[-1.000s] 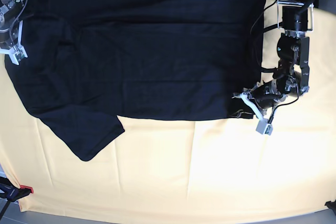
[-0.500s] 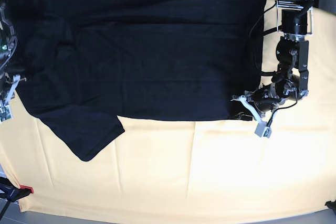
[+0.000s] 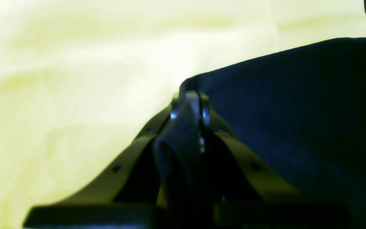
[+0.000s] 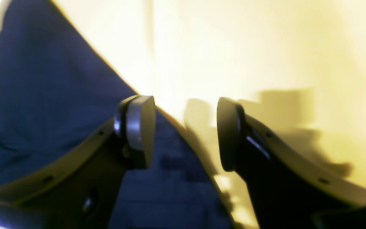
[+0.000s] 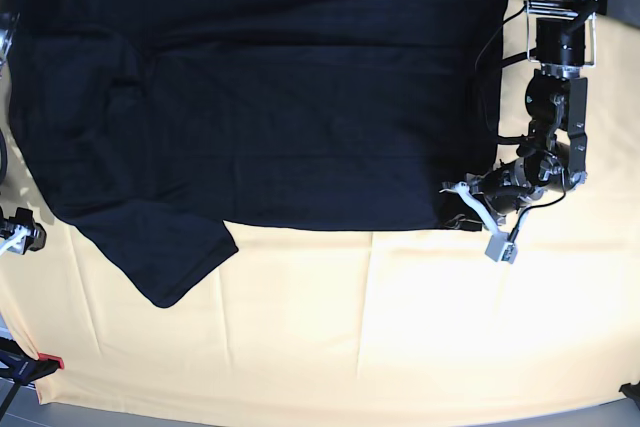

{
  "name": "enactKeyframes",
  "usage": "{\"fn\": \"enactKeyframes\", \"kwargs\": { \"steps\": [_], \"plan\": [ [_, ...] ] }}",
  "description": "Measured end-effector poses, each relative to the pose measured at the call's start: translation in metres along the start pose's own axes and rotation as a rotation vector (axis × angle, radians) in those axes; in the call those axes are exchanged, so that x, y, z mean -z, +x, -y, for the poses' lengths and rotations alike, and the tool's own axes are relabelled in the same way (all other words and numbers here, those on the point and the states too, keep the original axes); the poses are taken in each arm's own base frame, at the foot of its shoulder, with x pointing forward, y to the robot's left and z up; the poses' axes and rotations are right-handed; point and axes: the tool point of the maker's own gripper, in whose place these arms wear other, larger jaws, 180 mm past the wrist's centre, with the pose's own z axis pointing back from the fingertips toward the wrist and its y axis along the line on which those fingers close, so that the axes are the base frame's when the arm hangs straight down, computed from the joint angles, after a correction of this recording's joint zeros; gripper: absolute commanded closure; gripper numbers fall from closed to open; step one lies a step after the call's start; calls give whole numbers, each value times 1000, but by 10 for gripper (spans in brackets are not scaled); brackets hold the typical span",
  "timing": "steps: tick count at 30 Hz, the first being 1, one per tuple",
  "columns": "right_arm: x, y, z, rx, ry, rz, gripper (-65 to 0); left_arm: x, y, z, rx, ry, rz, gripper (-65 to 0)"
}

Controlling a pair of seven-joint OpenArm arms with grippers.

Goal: Fold the T-shirt properly
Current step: 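Move the right gripper to the sleeve-side hem corner and grasp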

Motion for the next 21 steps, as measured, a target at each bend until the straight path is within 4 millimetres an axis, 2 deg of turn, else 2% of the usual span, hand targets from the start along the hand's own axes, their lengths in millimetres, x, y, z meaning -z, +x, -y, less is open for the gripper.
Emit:
{"fn": "enactKeyframes", "kwargs": {
  "steps": [3, 6, 11, 15, 18, 21],
  "plan": [
    [6, -10, 0, 83, 78, -42, -334, 0, 0, 0, 1, 1, 0, 0],
    [10, -29, -6, 126, 142, -84, -334, 0, 0, 0, 1, 1, -1, 0],
    [12, -42, -8, 135, 165, -103, -334, 0, 0, 0, 2, 1, 0, 0],
    [16, -64, 0, 126, 127, -135, -334, 0, 0, 0, 1, 1, -1, 0],
    [16, -68, 2, 128, 120, -133, -334, 0, 0, 0, 2, 1, 0, 0],
    [17, -71, -5, 143, 166, -110, -334, 0, 0, 0, 1, 1, -1, 0]
  ]
}}
